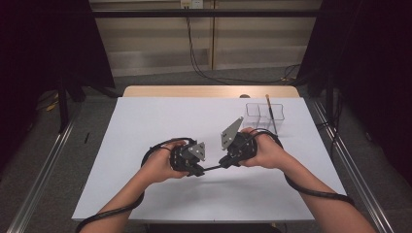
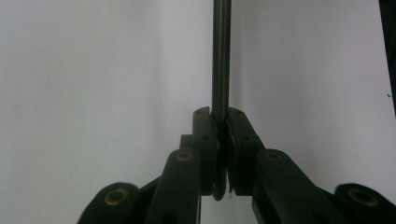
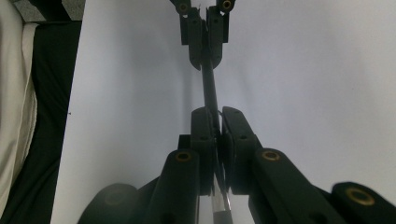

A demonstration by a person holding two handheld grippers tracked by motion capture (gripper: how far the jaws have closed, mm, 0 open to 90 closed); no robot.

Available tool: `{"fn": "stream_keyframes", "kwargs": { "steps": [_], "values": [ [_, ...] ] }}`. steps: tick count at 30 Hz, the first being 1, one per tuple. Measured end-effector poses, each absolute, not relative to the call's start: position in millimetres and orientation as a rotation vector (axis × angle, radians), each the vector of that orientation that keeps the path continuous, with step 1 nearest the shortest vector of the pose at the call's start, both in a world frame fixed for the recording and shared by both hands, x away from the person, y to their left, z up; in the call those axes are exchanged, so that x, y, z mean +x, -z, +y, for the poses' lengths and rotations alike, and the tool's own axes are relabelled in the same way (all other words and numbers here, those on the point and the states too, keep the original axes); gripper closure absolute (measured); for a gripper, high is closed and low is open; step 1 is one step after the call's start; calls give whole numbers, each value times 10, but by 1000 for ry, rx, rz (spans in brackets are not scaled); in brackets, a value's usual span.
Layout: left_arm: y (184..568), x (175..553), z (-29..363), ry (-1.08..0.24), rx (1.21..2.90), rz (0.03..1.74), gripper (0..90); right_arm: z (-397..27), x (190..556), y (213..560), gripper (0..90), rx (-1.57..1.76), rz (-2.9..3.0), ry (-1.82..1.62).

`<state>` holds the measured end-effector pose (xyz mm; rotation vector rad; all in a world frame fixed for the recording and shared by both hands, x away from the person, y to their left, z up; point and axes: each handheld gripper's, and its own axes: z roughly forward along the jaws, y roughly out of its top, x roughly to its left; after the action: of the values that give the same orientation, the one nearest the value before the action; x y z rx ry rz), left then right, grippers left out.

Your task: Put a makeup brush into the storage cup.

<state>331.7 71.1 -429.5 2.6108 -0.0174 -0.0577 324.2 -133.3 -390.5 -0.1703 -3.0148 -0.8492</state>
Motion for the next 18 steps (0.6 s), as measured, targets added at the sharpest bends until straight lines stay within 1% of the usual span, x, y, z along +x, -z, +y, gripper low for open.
{"fn": "stream_keyframes", "kwargs": {
  "steps": [5, 6, 7, 12, 15, 16, 18],
  "values": [
    [4305, 3316, 747, 60, 2594, 7, 839, -1353, 3258, 3944, 832, -190, -2995, 899],
    [4301, 3321, 754, 70, 2595, 7, 839, -1364, 3264, 3948, 825, -200, -2985, 922],
    [4301, 3321, 761, 74, 2593, 10, 839, -1374, 3271, 3956, 798, -213, -2977, 951],
    [4296, 3333, 790, 64, 2586, 35, 839, -1448, 3278, 3964, 595, -288, -2902, 1108],
    [4304, 3333, 803, 56, 2566, 56, 839, -1501, 3297, 3977, 425, -365, -2858, 1202],
    [4302, 3337, 807, 67, 2566, 53, 839, -1524, 3300, 3985, 410, -390, -2841, 1231],
    [4300, 3339, 815, 77, 2562, 54, 839, -1568, 3314, 4012, 347, -414, -2796, 1295]
  ]
}}
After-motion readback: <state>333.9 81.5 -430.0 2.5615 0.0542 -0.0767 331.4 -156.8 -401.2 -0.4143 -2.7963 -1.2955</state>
